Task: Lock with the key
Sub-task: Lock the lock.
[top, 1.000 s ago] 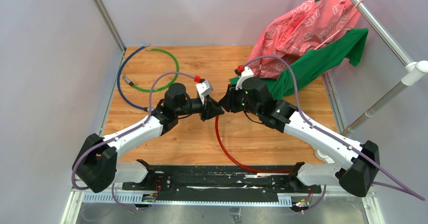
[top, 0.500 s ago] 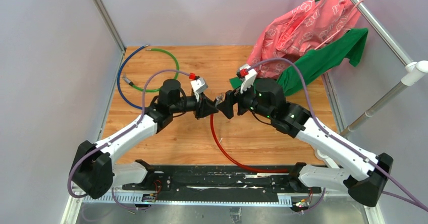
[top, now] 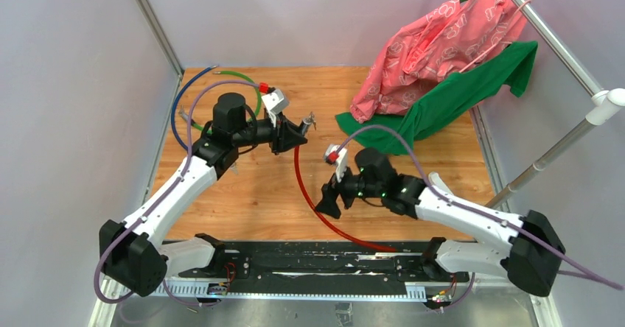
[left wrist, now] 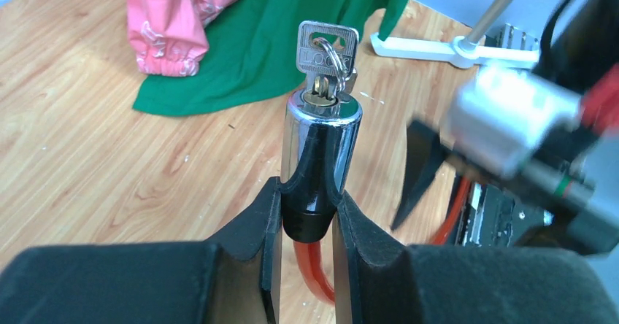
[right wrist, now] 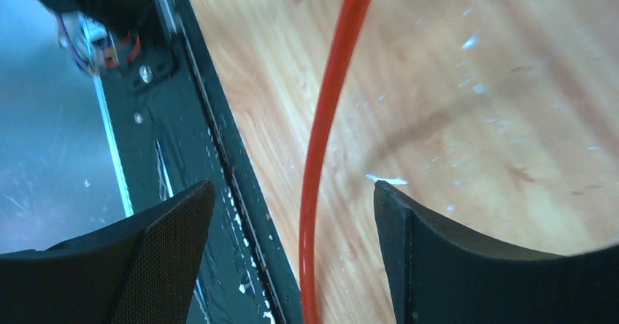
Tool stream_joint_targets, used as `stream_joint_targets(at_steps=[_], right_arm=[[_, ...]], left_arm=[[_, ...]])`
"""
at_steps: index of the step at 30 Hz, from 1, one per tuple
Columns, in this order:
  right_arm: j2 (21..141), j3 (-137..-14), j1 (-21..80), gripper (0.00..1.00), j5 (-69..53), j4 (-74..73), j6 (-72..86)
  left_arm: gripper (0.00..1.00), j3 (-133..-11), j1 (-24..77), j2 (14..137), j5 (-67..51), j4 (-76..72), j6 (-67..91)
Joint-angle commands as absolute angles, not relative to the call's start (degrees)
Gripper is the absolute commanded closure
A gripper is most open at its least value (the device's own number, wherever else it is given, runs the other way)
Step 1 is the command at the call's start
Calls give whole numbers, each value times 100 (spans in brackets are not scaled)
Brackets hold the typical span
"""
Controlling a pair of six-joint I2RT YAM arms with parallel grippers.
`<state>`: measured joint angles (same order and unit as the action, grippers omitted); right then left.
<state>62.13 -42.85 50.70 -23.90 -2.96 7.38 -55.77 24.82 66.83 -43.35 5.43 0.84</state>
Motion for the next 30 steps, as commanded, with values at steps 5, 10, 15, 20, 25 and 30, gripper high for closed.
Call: stream_joint_targets(at_steps=[5,10,15,20,25,30], right_arm=[[7074,-3621,6204,19,-1401,998,111],[7652,-3660,6204,21,-1203,797,95],[8189,-3750,6205,40,-1073,725,121],[8081,-3976,6205,82,-943,264,43],[7547,-4333,6205,97,-351,-562,-684],[7654,-4922,6205,98,-416,-1394,-1950]], left_arm=[[100,-6008,2076,6442,-4354,679,17],[100,-6252,1799,6397,-4440,863,-141],[100,-6187,1697,6254,-4429,1012,-284],[100,-6212,1460,6187,-4438,1081,-313],[100,-6224,1208,6150,-4372,1563,-761],[100,-5909,1213,6025,-4658,2093,-778]])
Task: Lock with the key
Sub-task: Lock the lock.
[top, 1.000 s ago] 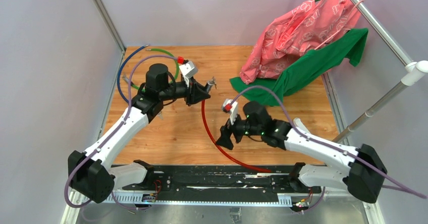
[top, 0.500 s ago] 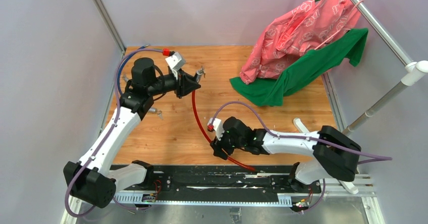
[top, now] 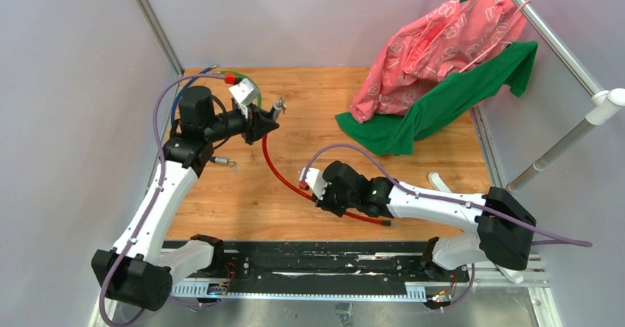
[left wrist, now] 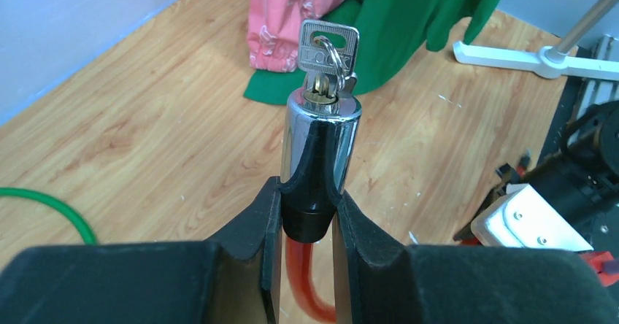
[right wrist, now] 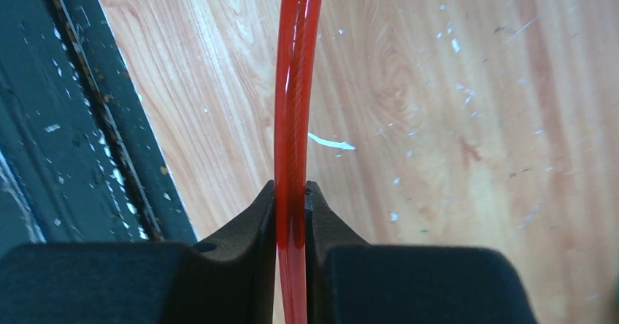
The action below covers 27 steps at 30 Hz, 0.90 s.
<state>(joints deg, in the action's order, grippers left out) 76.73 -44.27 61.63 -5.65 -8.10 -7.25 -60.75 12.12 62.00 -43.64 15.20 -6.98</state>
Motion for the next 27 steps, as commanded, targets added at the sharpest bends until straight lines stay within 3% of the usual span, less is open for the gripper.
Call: stream_joint_targets(at_steps=[1,6,12,21,27], right_arm=[[7741,-4936,6212,98,-554,-1405,-2279],[8353,-5599,6457,95,-661,-2017,-3504],[9031,-5674,6460,88,-491,-1906,-3853],[9368,-5778,6384,55,-184,-1837,-3687],[9006,-5785,6306,47,314,-1824,-3261]], left_arm=[[100,-5777,1213,6016,-4688,2215,-660],[100,-5104,1222,5708,-4654,2635,-445],[100,-4117,1230,5448,-3590,1769,1135],[100,-3458,1222,5248,-2745,1667,1896],[100,-3473,1222,5221,-2572,1581,1987]])
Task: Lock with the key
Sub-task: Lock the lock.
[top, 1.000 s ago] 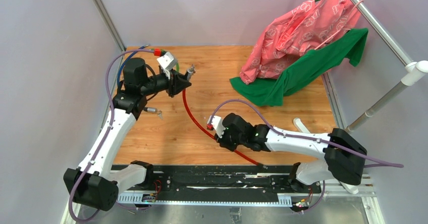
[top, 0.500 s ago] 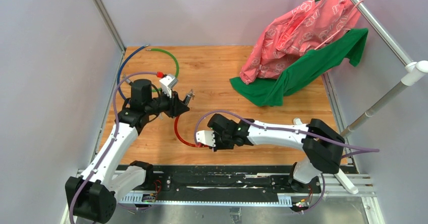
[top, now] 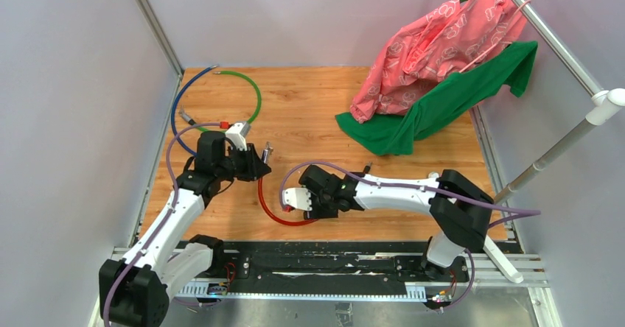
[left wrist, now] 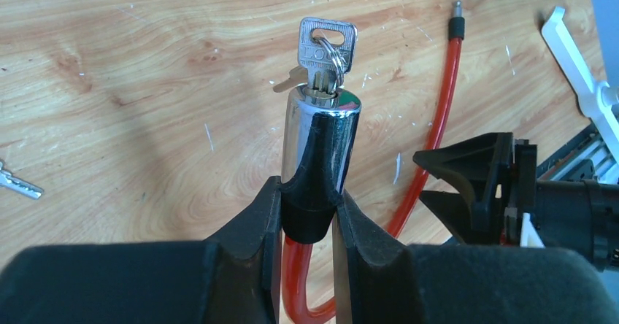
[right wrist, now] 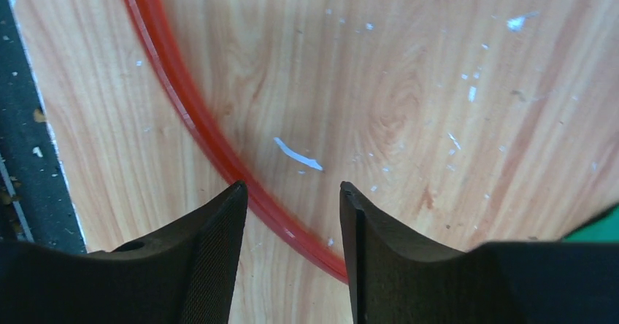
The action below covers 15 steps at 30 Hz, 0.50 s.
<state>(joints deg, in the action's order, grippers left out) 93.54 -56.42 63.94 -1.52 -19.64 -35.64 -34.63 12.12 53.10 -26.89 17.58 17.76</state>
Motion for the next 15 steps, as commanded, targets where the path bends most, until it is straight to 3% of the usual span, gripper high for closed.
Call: stream_joint_targets(at_steps=[1,5,8,12,15], right_arm=[[8819,-5802,6292,46,296,-1809,-3095],[7852,-5757,6092,35,133,-1451,-1964],[7414,-5750,5669,29,857,-1178,-446],[7462,-6292,5149,29,3070,-3494,2530],[7420,-5870,4503,28,3014,-4307,3641]], left_arm=[[100,-3460,1222,5211,-2555,1563,2019],[100,-3300,1222,5197,-2513,1387,2167],[100,-3138,1222,5132,-2533,1174,2353],[100,-3070,1222,5076,-2563,1144,2352],[100,-3046,1222,5073,-2600,1094,2345]])
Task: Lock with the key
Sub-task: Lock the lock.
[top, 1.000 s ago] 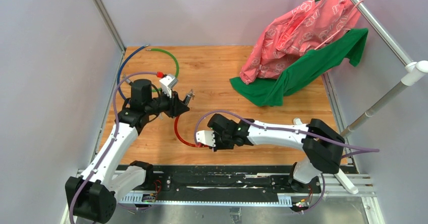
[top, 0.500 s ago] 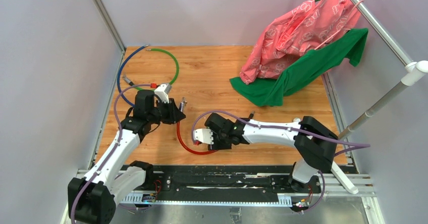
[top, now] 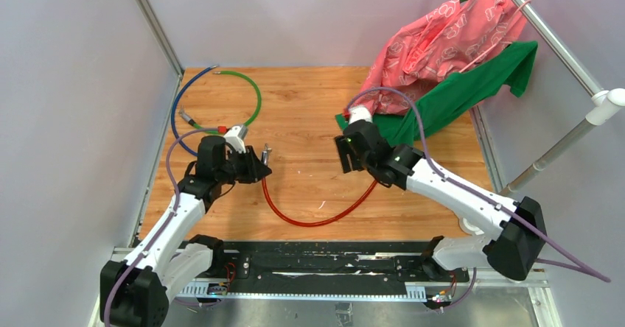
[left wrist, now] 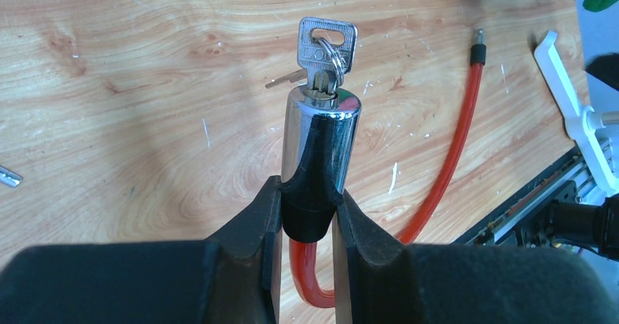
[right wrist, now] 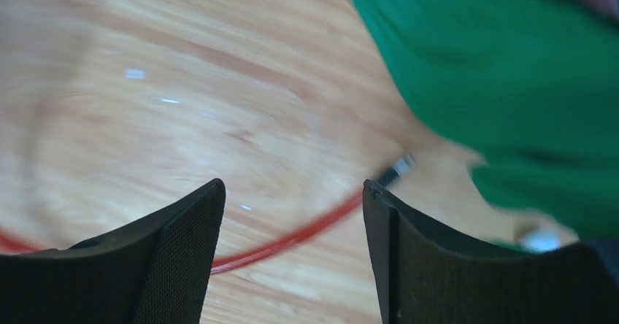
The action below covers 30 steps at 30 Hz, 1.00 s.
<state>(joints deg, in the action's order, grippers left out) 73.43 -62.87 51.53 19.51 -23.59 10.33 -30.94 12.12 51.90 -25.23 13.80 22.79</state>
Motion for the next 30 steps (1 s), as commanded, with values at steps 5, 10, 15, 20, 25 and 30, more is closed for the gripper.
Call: stream_joint_targets(at_steps=[5,10,15,20,25,30], right_arm=[[7644,-5530,3662,28,1980,-3938,3909],[8225,-5682,3569,30,2052,-3902,4229],[8761,-5526,3525,31,1510,-3497,4688],[9259,-5569,3537,35,1254,-3569,4835],[9374,-5240,3550,47,1004,-3227,4831],[9484,-5162,3500,90,764,-3027,4396]], left_arm=[[100,-3061,1222,5035,-2652,1092,2306],[100,-3059,1222,5013,-2707,1037,2312],[100,-3065,1222,5008,-2720,1032,2214],[100,-3066,1222,4982,-2755,992,2229],[100,-3059,1222,5013,-2775,956,2147],[100,-3093,1222,5038,-2917,896,2099]])
